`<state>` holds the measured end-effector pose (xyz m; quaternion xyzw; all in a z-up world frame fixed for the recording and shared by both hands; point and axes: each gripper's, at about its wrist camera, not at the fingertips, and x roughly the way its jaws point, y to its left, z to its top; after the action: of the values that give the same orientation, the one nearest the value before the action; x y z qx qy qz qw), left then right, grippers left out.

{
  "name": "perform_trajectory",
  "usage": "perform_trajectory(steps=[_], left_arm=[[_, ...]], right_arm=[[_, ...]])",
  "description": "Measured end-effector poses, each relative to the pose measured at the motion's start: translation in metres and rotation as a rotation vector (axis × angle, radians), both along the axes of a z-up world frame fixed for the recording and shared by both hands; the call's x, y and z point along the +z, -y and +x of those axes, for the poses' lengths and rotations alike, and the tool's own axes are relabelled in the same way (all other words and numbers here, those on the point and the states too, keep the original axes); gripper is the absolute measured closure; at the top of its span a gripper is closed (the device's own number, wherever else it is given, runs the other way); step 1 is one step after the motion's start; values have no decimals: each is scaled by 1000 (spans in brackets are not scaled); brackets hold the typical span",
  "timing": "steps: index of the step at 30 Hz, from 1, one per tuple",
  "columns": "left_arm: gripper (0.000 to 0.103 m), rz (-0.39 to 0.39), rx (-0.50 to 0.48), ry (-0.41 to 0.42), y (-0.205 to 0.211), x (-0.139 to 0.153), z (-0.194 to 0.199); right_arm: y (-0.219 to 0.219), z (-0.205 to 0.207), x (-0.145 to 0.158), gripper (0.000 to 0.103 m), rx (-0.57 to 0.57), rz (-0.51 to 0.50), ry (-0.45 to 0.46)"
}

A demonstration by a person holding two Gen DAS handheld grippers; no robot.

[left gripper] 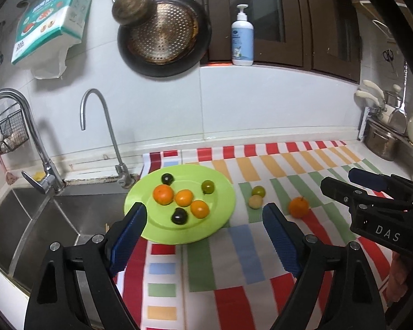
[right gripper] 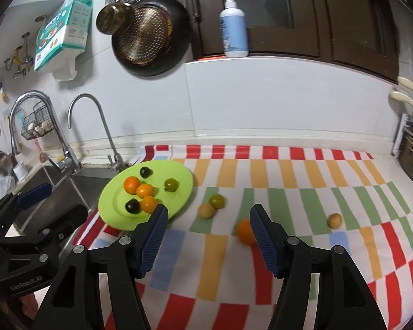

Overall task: Organize fruits
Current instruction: 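Lift both open grippers away from the green plate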

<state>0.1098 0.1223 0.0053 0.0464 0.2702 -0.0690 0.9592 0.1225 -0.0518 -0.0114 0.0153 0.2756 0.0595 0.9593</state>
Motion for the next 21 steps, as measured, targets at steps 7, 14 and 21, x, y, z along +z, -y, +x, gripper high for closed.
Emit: perform_trajectory(steps=[7,14,21], left_arm=[[17,-12,-30,10,25,2,-7],[17,-17,-59,7,53,1,-7],[17,-20,-79,0,78,0,-7]], right_arm=[[24,-14,6,40,-34,-11,15],[51,-22,7,40,-71,-9,21],[80,-26,4,40,-102,-5,15]])
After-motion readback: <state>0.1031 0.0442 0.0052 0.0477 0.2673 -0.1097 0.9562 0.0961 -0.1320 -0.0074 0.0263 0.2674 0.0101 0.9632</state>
